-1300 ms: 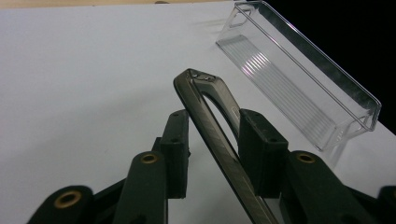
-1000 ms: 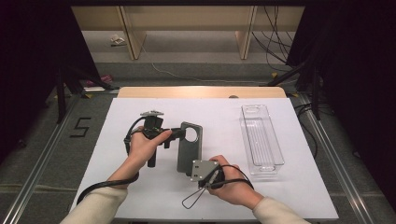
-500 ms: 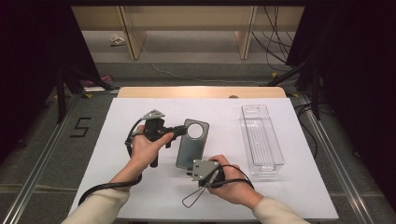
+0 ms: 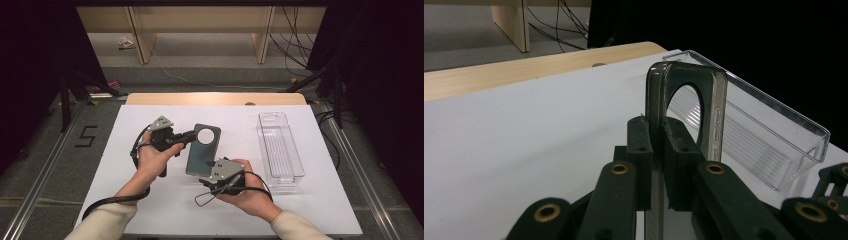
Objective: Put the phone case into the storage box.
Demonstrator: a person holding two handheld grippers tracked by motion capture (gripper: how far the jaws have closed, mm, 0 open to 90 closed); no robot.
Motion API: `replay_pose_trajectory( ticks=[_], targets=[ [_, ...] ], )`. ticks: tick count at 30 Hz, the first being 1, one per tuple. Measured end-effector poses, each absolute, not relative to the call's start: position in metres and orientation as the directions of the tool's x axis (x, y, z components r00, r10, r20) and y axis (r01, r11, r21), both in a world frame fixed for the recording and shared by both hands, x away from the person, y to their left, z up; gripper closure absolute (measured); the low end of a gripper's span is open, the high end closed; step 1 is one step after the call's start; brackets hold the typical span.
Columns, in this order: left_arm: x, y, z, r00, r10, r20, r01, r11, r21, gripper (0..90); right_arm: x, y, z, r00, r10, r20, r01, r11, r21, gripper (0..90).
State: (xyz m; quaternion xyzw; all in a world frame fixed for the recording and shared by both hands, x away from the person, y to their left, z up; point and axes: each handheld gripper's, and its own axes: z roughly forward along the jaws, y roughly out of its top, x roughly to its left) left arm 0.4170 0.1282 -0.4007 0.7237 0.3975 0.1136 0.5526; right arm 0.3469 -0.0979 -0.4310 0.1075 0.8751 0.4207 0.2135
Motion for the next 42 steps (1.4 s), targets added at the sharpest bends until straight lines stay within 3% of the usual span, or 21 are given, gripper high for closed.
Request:
replay_pose_trajectory(
  ticks=[8,21,42],
  targets=[
    [0.412,0.134,-0.396,0.670,0.699,-0.250,0.399,-0.055,0.915,82.8,0.353,-0.106,-0.427,-0.859,0.466,-0.211,0.085,0.537,0.840,32.6],
    [0.402,0.142,-0.399,0.679,0.699,-0.226,0.358,-0.046,0.933,82.7,0.361,-0.117,-0.420,-0.814,0.566,-0.128,0.163,0.436,0.885,26.1],
    [0.383,0.145,-0.397,0.695,0.690,-0.203,0.301,-0.023,0.953,82.7,0.368,-0.130,-0.412,-0.757,0.650,-0.063,0.209,0.332,0.920,28.8]
  ],
)
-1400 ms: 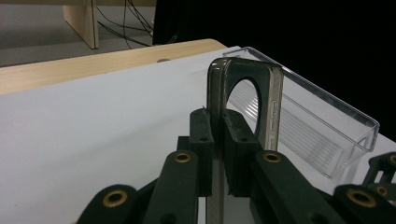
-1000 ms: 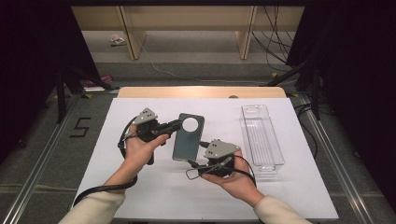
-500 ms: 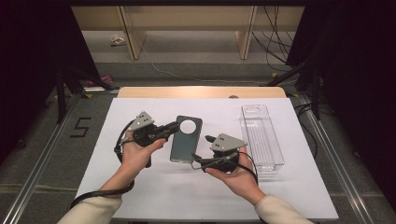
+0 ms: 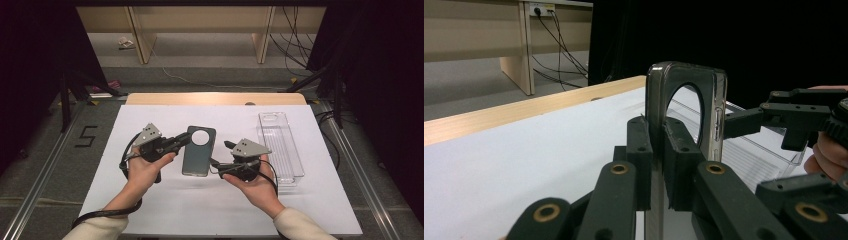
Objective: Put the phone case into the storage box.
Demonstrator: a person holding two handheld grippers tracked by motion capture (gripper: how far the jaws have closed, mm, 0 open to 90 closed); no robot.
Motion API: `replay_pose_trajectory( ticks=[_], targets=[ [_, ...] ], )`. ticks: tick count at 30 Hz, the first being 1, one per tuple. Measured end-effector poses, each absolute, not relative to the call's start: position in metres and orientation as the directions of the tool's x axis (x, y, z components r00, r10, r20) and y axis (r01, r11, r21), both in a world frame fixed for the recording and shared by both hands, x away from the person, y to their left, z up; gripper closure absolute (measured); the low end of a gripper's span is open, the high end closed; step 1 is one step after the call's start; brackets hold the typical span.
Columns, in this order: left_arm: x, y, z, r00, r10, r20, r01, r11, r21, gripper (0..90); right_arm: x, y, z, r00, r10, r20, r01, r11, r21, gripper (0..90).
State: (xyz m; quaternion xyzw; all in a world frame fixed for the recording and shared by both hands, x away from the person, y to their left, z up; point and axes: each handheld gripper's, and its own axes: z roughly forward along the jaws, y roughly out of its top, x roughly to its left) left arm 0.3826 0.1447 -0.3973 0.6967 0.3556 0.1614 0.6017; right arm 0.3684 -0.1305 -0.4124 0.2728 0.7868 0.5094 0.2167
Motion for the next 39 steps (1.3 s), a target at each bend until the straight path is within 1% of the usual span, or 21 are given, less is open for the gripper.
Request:
replay_pose_trajectory(
  ticks=[3,6,27,39],
  targets=[
    [0.381,0.145,-0.398,0.693,0.691,-0.203,0.299,-0.019,0.954,82.7,0.369,-0.132,-0.411,-0.751,0.658,-0.066,0.201,0.322,0.925,32.0],
    [0.379,0.146,-0.398,0.689,0.695,-0.204,0.296,-0.014,0.955,82.7,0.370,-0.133,-0.410,-0.745,0.665,-0.051,0.209,0.305,0.929,32.6],
    [0.376,0.146,-0.402,0.665,0.720,-0.197,0.290,-0.006,0.957,82.6,0.373,-0.131,-0.407,-0.737,0.675,-0.028,0.220,0.279,0.935,37.1],
    [0.375,0.142,-0.402,0.662,0.724,-0.196,0.287,-0.003,0.958,82.6,0.378,-0.134,-0.402,-0.718,0.696,0.002,0.228,0.232,0.945,44.2]
  ],
)
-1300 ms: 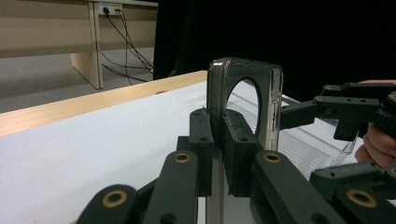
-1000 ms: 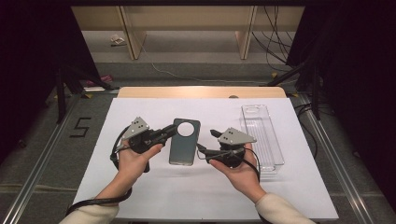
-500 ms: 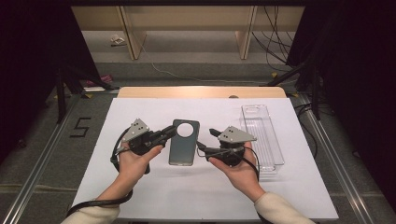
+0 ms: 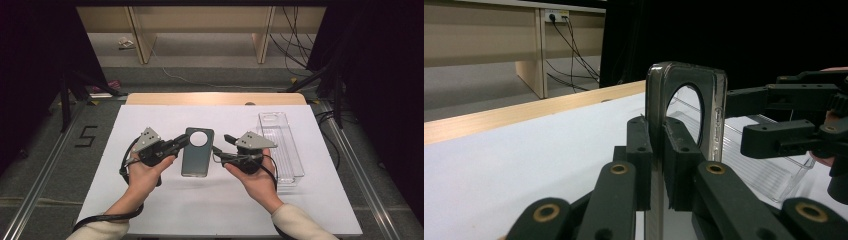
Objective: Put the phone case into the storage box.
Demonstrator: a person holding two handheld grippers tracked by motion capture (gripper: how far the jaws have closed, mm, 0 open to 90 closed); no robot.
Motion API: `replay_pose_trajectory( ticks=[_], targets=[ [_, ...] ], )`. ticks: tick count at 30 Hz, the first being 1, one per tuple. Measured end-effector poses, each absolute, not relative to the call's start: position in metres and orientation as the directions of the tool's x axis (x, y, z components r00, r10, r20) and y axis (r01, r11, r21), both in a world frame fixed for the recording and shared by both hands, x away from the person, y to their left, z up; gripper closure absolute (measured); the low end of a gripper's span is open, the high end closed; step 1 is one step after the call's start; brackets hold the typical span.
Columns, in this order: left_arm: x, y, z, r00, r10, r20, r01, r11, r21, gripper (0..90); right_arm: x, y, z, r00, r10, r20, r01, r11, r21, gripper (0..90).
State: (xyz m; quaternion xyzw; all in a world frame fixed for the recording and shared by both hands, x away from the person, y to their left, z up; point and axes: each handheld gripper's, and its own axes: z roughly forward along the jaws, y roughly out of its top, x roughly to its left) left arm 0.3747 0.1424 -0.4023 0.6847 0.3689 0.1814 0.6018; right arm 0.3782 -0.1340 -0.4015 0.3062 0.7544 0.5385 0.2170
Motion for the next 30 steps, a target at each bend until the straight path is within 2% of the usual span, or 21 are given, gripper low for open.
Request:
replay_pose_trajectory(
  ticks=[16,30],
  targets=[
    [0.3725,0.1370,-0.4031,0.664,0.722,-0.195,0.286,-0.004,0.958,82.6,0.3836,-0.1282,-0.3948,-0.708,0.707,0.014,0.221,0.202,0.954,49.5],
    [0.3717,0.1345,-0.4038,0.661,0.724,-0.197,0.285,0.000,0.959,82.5,0.3861,-0.1286,-0.3925,-0.690,0.723,0.032,0.234,0.181,0.955,61.8]
  ],
)
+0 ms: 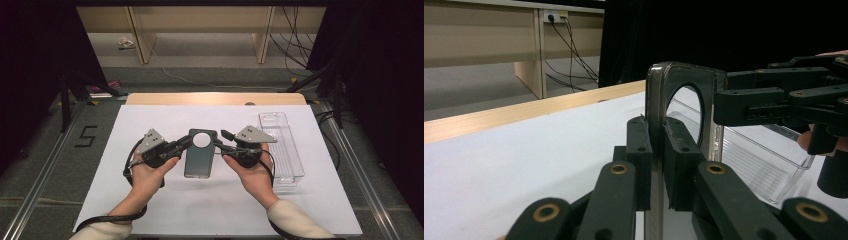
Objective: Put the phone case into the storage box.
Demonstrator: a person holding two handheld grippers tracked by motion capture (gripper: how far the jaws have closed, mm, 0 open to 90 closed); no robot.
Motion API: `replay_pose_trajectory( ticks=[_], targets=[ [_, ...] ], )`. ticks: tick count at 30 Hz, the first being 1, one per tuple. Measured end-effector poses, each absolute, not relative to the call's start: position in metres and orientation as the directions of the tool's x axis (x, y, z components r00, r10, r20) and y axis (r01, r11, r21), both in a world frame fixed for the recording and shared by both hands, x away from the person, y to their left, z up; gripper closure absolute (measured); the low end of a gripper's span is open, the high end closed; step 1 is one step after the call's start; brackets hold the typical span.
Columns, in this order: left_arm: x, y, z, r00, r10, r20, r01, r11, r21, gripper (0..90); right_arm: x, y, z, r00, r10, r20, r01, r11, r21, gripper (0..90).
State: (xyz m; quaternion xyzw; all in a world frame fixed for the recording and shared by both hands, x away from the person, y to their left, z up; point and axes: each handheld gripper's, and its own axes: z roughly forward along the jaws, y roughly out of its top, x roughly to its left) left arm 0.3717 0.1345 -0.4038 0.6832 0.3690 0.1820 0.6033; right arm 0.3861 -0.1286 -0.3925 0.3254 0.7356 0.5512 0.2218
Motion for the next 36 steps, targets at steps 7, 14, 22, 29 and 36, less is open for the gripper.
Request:
replay_pose_trajectory(
  ticks=[7,14,22,29,36],
  targets=[
    [0.3715,0.1340,-0.4036,0.659,0.726,-0.197,0.282,0.005,0.960,82.5,0.3859,-0.1260,-0.3931,-0.689,0.723,0.045,0.245,0.173,0.954,66.4],
    [0.3709,0.1321,-0.4047,0.658,0.725,-0.202,0.285,0.008,0.958,82.5,0.3853,-0.1250,-0.3921,-0.683,0.728,0.057,0.250,0.161,0.955,73.9],
    [0.3706,0.1312,-0.4051,0.657,0.727,-0.201,0.283,0.010,0.959,82.4,0.3835,-0.1241,-0.3898,-0.680,0.730,0.071,0.259,0.148,0.955,80.2],
    [0.3699,0.1277,-0.4075,0.663,0.722,-0.195,0.288,-0.006,0.958,82.0,0.3836,-0.1263,-0.3878,-0.672,0.737,0.070,0.260,0.146,0.955,83.3],
    [0.3702,0.1268,-0.4085,0.663,0.722,-0.198,0.297,-0.010,0.955,81.8,0.3818,-0.1263,-0.3844,-0.670,0.740,0.055,0.248,0.153,0.957,84.6]
  ],
)
